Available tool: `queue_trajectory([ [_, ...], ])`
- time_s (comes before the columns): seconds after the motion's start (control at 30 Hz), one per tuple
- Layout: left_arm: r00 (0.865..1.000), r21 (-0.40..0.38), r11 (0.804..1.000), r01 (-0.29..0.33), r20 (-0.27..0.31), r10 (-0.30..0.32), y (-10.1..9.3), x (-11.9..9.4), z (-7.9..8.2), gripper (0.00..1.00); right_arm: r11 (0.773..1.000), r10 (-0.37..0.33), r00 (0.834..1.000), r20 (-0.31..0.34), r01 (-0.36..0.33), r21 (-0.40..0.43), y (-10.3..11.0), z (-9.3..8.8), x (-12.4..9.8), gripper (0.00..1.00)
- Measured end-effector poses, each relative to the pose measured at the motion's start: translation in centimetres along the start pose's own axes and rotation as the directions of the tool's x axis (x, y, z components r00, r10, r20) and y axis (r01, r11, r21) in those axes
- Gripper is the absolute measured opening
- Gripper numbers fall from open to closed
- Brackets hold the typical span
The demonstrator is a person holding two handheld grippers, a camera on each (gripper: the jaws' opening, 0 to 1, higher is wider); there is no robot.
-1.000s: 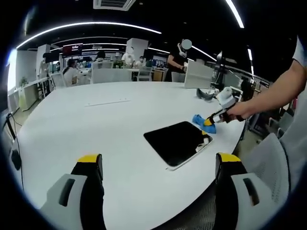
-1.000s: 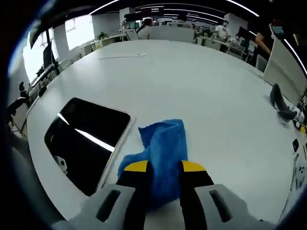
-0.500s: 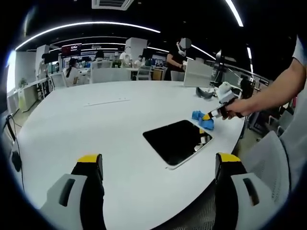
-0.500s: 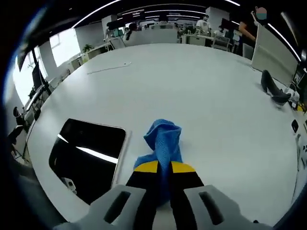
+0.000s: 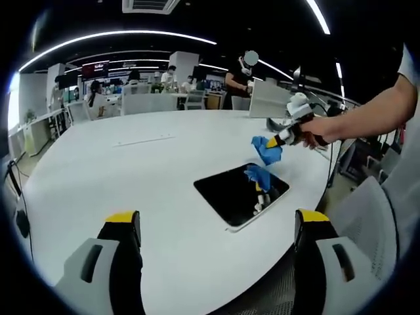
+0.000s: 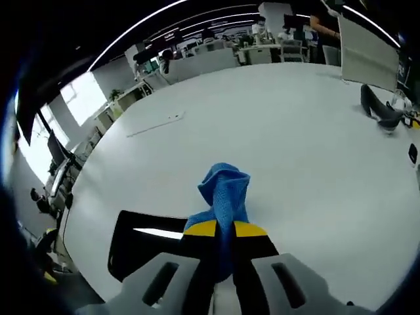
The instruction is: Wipe the mirror surface with the cleaning cloth until all visible marks leave the cleaned area.
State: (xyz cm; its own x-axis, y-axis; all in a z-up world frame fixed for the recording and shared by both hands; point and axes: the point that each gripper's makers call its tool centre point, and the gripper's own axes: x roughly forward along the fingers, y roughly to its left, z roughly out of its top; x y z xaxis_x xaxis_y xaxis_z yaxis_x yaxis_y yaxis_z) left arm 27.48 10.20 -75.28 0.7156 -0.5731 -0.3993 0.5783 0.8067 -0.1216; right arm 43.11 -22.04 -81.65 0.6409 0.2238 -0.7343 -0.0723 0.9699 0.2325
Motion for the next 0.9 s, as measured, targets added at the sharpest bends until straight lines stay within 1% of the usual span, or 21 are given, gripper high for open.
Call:
queue_trajectory([
  [0.13, 1.000, 0.002, 1.000, 0.001, 0.004, -0.001, 0.0, -0.1, 0.1, 0.97, 1.000, -0.008, 1.000, -0.024, 0.008, 0.005, 1.0, -0.7, 0.7, 0.02],
  [0.27, 1.000, -0.002, 1.000, 0.003, 0.007, -0.003, 0.1, 0.0, 0.1, 0.98, 1.000, -0.020, 0.998, -0.055, 0.021, 0.001, 1.5, -1.8, 1.5, 0.02],
  [0.33, 1.000, -0.002, 1.000, 0.010, 0.003, -0.010, -0.1, 0.0, 0.0, 0.99, 1.000, -0.018, 0.997, -0.071, 0.019, 0.012, 1.7, -2.2, 2.1, 0.02],
  [0.57, 1.000, 0.014, 1.000, 0.014, 0.005, -0.014, -0.3, 0.1, 0.1, 0.99, 1.000, -0.025, 0.994, -0.107, 0.025, -0.001, 2.5, -3.4, 3.1, 0.02],
  [0.7, 1.000, 0.016, 1.000, 0.015, 0.004, -0.015, -0.3, 0.1, 0.0, 0.99, 0.999, -0.026, 0.991, -0.128, 0.022, -0.033, 3.1, -4.0, 3.6, 0.02],
  [0.73, 1.000, 0.017, 1.000, 0.015, 0.005, -0.015, -0.3, 0.1, 0.0, 0.99, 0.999, -0.023, 0.989, -0.145, 0.016, -0.051, 3.3, -4.4, 3.9, 0.02],
  [0.77, 1.000, 0.018, 1.000, 0.015, 0.004, -0.015, -0.3, 0.1, 0.0, 0.99, 0.996, -0.031, 0.989, -0.145, 0.018, -0.089, 3.4, -4.4, 4.0, 0.02],
  [0.9, 1.000, 0.021, 1.000, 0.018, 0.000, -0.018, -0.4, 0.1, 0.0, 0.99, 0.996, -0.048, 0.988, -0.145, 0.037, -0.080, 3.7, -4.2, 4.2, 0.02],
])
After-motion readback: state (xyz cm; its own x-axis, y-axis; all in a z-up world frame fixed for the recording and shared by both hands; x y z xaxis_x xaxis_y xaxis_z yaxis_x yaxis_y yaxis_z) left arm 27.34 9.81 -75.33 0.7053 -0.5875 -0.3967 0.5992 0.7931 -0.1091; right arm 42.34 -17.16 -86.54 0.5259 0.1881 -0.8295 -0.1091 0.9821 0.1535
